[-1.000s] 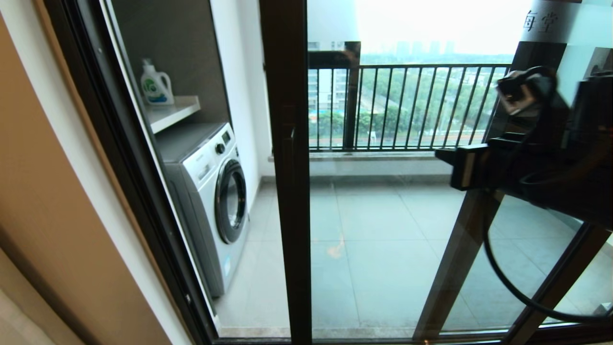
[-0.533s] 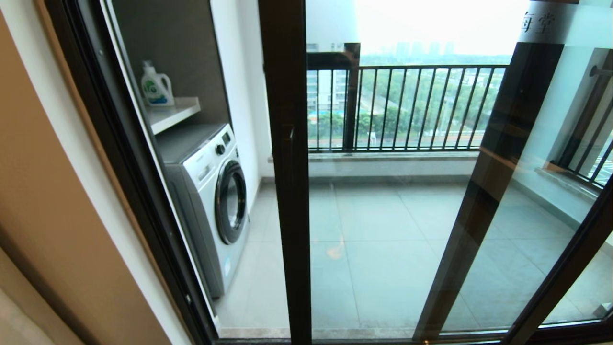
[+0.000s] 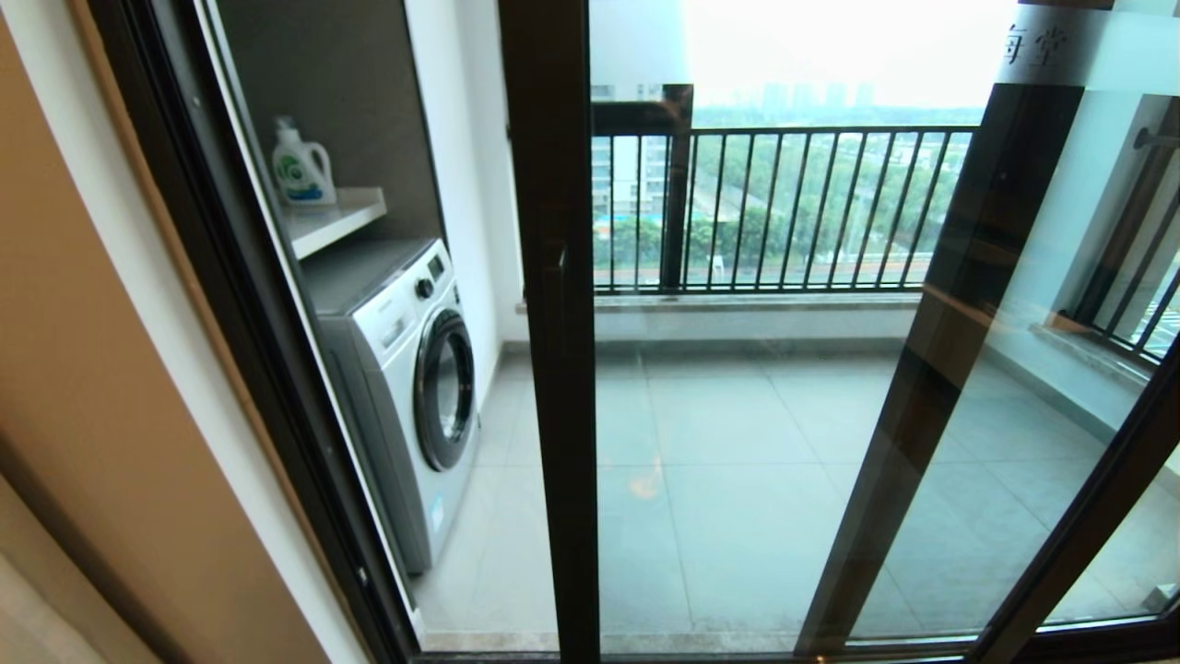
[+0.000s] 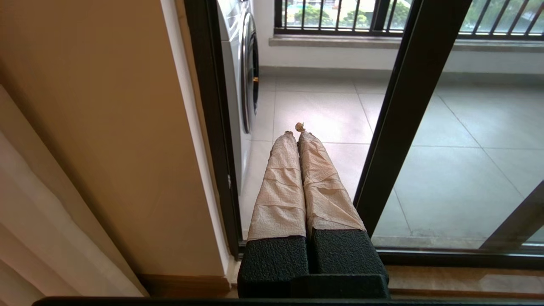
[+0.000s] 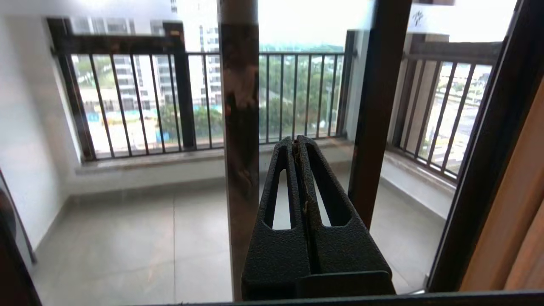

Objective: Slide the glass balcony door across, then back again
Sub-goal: Close the slid door

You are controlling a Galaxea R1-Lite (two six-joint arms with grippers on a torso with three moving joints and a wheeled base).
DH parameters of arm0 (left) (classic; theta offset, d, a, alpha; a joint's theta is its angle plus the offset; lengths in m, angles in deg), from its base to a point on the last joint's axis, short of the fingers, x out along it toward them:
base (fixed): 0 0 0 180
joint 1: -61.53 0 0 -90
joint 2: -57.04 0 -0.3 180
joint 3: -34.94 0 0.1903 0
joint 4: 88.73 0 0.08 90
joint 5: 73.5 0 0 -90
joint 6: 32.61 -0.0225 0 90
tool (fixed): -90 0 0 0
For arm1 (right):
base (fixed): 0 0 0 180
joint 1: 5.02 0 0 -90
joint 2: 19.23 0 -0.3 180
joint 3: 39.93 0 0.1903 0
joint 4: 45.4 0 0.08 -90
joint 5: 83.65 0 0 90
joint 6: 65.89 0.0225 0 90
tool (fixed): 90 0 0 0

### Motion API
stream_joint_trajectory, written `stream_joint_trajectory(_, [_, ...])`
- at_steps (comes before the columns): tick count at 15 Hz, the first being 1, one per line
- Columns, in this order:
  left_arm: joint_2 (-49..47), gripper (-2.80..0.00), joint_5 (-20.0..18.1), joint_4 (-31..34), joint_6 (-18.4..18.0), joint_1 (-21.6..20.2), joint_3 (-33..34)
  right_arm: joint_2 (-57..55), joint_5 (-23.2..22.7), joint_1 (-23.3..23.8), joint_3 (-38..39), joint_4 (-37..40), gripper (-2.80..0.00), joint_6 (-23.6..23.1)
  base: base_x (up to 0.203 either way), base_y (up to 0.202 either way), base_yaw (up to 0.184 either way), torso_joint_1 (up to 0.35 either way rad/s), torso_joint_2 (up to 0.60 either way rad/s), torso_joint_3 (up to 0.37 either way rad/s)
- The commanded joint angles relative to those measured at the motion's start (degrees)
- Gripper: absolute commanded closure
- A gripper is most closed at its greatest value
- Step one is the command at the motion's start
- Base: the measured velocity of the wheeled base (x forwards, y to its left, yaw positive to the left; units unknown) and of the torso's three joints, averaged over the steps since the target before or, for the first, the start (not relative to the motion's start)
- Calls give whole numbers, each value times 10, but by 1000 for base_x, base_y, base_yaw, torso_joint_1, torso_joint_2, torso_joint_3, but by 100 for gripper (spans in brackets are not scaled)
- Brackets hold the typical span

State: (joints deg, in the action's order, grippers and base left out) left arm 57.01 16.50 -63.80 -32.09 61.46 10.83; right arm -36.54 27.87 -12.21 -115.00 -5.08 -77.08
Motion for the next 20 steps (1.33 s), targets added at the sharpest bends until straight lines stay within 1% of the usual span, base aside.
stream_joint_trajectory(1, [-1,0,0,0,0,0,0,15,-1,11,-28,2,0,-25,0,0,0,0,0,0])
stream_joint_trajectory(2, [-1,0,0,0,0,0,0,15,-20,39,-39,1,0,-54,0,0,0,0,0,0])
stream_joint_trajectory(3, [-1,0,0,0,0,0,0,18,-72,73,-47,1,0,-66,0,0,0,0,0,0])
stream_joint_trajectory(4, [-1,0,0,0,0,0,0,22,-131,89,-55,0,0,-72,0,0,0,0,0,0])
stream_joint_trajectory(5, [-1,0,0,0,0,0,0,26,-145,93,-61,0,0,-67,0,0,0,0,0,0])
stream_joint_trajectory(6, [-1,0,0,0,0,0,0,40,-137,91,-56,4,0,-46,0,0,0,0,0,0])
stream_joint_trajectory(8, [-1,0,0,0,0,0,0,93,-133,80,-28,29,0,-32,0,0,0,0,0,0])
stream_joint_trajectory(10, [-1,0,0,0,0,0,0,162,-138,77,3,85,0,-37,0,0,0,0,0,0])
stream_joint_trajectory(11, [-1,0,0,0,0,0,0,177,-140,75,19,118,0,-27,0,0,0,0,0,0])
stream_joint_trajectory(12, [-1,0,0,0,0,0,0,176,-145,75,54,136,0,-7,0,0,0,0,0,0])
stream_joint_trajectory(13, [-1,0,0,0,0,0,0,175,-157,74,94,142,0,3,0,0,0,0,0,0])
stream_joint_trajectory(15, [-1,0,0,0,0,0,0,174,-205,74,183,144,0,13,0,0,0,0,0,0])
stream_joint_trajectory(17, [-1,0,0,0,0,0,0,173,-229,74,271,121,0,15,0,0,0,0,0,0])
stream_joint_trajectory(18, [-1,0,0,0,0,0,0,173,-234,74,322,83,0,15,0,0,0,0,0,0])
stream_joint_trajectory(19, [-1,0,0,0,0,0,0,173,-235,74,379,25,0,8,0,0,0,0,0,0])
stream_joint_trajectory(20, [-1,0,0,0,0,0,0,173,-235,74,444,-57,0,-6,0,0,0,0,0,0])
